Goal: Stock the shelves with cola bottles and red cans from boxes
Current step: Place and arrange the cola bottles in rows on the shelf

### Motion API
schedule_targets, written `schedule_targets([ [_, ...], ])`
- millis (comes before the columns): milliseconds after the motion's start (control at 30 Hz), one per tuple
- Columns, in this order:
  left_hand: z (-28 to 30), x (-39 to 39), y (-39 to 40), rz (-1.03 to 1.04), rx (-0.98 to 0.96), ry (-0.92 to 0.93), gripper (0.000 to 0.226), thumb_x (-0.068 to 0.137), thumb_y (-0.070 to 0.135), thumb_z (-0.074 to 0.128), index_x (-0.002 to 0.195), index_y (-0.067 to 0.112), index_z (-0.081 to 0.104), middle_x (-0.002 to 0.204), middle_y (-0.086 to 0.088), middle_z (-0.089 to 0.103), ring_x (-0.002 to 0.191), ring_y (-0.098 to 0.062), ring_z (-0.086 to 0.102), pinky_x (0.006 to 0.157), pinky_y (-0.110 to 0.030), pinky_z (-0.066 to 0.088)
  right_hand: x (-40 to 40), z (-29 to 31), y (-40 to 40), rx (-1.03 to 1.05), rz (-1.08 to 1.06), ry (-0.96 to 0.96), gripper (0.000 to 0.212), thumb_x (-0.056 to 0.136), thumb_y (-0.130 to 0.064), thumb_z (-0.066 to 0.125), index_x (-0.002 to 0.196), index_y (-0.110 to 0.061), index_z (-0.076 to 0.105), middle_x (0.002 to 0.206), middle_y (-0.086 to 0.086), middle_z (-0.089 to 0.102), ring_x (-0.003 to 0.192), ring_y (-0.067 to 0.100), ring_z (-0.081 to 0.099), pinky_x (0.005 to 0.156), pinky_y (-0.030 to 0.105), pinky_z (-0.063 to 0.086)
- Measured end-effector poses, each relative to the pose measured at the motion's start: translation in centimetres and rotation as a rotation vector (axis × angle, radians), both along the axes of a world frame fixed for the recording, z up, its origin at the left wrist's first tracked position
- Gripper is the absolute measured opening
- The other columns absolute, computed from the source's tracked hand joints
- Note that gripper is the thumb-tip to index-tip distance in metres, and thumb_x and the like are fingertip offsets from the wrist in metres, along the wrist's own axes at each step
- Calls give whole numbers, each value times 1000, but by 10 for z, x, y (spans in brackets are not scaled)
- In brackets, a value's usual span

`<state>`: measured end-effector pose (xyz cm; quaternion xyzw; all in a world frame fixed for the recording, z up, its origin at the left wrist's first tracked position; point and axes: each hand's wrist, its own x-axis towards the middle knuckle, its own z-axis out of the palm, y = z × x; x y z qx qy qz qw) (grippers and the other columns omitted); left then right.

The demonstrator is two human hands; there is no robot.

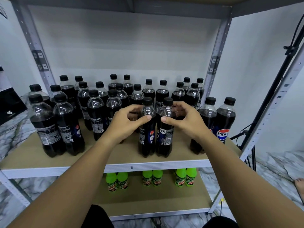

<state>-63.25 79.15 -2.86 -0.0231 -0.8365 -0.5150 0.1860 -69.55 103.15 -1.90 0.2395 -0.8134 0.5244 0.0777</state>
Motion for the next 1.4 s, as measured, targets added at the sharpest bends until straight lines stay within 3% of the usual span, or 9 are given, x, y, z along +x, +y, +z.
schedule_targets([
  [167, 5, 1, 11, 110, -23, 35, 54, 67, 57, 89, 110, 31, 70, 108, 14, 66, 94, -4, 64, 74, -16, 48, 2, 4, -8, 25, -83, 88, 65, 63, -47, 93, 114, -22, 62, 99, -9, 60, 84, 6, 56, 70, 9, 43],
  [400, 7, -2, -5, -47, -11, -40, 52, 75, 46, 87, 123, 39, 68, 121, 12, 68, 108, -7, 69, 102, -32, 55, -5, 8, 7, 41, 48, -40, 65, 69, -41, 90, 127, -23, 65, 120, -9, 69, 112, 7, 64, 104, 36, 52],
  [567, 13, -1, 0, 34, -101, -14, 70, 60, 69, 85, 118, 34, 69, 111, 17, 69, 98, -3, 67, 82, -22, 54, 1, 13, -2, 119, -43, 70, 77, 62, -54, 90, 124, -21, 61, 111, -10, 64, 95, 0, 59, 75, 15, 46],
  [667, 10, -6, 1, 64, -80, -14, 62, 57, 69, 89, 105, 35, 71, 99, 13, 70, 91, -8, 70, 81, -31, 60, -1, 12, -5, 139, -62, 92, 72, 62, -51, 92, 120, -19, 62, 106, -10, 63, 89, 1, 57, 72, 15, 45],
  [900, 13, -12, -11, -86, -2, -93, 54, 54, 66, 88, 103, 53, 68, 107, 13, 76, 110, -9, 70, 101, -45, 57, -7, 17, 5, 105, 55, -58, 74, 74, -31, 89, 139, -18, 55, 131, -4, 65, 117, 13, 61, 107, 35, 50],
  [1100, 15, -12, 2, 71, -41, -49, 68, 48, 76, 90, 100, 36, 71, 103, 12, 71, 95, -10, 71, 82, -43, 64, -4, 17, -3, 222, -40, 74, 90, 64, -55, 90, 138, -16, 56, 127, -4, 64, 111, 13, 62, 80, 18, 48],
  [1233, 16, -14, 0, 53, -40, -72, 58, 52, 67, 93, 97, 35, 74, 101, 12, 72, 99, -6, 70, 87, -43, 62, -5, 20, -2, 220, -6, 57, 79, 70, -42, 90, 136, -15, 57, 128, -2, 65, 110, 13, 60, 84, 21, 48],
  [1333, 23, -12, -2, -46, -32, -103, 34, 70, 40, 94, 96, 38, 71, 101, 21, 69, 101, 9, 63, 98, -32, 53, -7, 24, 4, 209, 56, -31, 78, 74, -34, 90, 141, -17, 55, 134, -1, 63, 120, 17, 58, 97, 34, 51],
  [1400, 25, -10, -2, -105, -15, -114, 36, 78, 25, 89, 104, 37, 67, 102, 23, 67, 98, 15, 61, 101, -28, 51, -8, 27, 4, 210, 77, -48, 72, 73, -34, 90, 136, -19, 58, 130, -2, 65, 118, 16, 60, 97, 35, 53],
])
